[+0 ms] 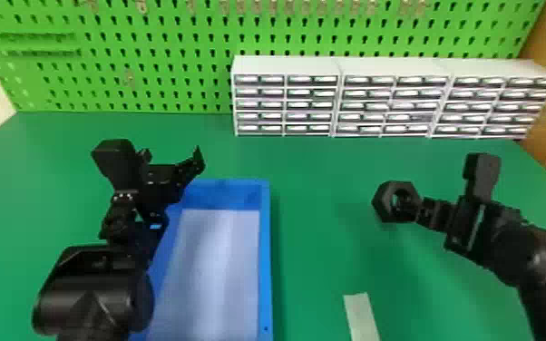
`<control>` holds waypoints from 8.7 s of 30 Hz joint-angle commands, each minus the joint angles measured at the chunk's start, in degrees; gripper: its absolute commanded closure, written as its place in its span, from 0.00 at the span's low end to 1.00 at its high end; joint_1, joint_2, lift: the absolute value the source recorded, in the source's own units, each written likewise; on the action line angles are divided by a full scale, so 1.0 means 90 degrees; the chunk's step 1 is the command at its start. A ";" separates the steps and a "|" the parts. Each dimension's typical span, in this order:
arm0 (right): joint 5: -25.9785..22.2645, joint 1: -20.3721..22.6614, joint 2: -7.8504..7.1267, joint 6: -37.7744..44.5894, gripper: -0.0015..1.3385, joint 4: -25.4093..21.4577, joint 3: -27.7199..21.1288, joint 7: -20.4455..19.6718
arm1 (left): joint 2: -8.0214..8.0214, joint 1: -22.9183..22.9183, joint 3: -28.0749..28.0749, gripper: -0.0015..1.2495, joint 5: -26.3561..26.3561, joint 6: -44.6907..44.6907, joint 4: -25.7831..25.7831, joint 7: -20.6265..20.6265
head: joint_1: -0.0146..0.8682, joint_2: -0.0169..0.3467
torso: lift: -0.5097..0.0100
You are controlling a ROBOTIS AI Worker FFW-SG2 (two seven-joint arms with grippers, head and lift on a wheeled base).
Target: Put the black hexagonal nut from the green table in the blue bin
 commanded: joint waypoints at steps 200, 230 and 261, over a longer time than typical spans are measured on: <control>-0.0761 -0.1590 0.0447 -0.1639 0.39 0.1496 0.4358 0.1699 | 0.0000 0.0009 -0.0073 0.11 -0.0018 -0.0015 0.0128 0.0087 | 0.79 0.19 | 0.79; 0.0020 -0.1278 0.0486 -0.1747 0.34 0.0598 0.2893 0.1699 | 0.0000 0.0038 -0.0073 0.11 -0.0018 -0.0015 0.0128 0.0087 | 0.79 0.19 | 0.79; 0.0947 -0.0682 0.0505 -0.1688 0.34 -0.0476 0.1184 0.1680 | 0.0000 0.0078 -0.0044 0.11 -0.0067 -0.0005 0.0137 0.0087 | 0.79 0.19 | 0.79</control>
